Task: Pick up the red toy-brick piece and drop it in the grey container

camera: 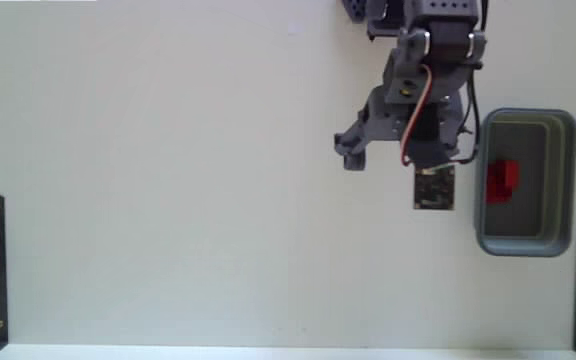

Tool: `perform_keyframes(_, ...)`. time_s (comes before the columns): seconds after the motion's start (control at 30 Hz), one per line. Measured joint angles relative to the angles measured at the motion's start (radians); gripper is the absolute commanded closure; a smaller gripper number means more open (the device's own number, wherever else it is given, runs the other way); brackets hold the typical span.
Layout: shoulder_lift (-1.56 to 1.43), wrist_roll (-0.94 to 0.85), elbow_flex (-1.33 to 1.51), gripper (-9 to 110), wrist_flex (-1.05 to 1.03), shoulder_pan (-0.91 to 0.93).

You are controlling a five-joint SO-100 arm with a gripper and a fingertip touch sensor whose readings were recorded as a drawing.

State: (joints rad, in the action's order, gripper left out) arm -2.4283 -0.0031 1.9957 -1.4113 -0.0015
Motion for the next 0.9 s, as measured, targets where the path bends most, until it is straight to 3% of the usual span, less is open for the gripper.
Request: perform_keyframes(0.9, -0.017, -0.002, -0.002, -9, 0.0, -0.003)
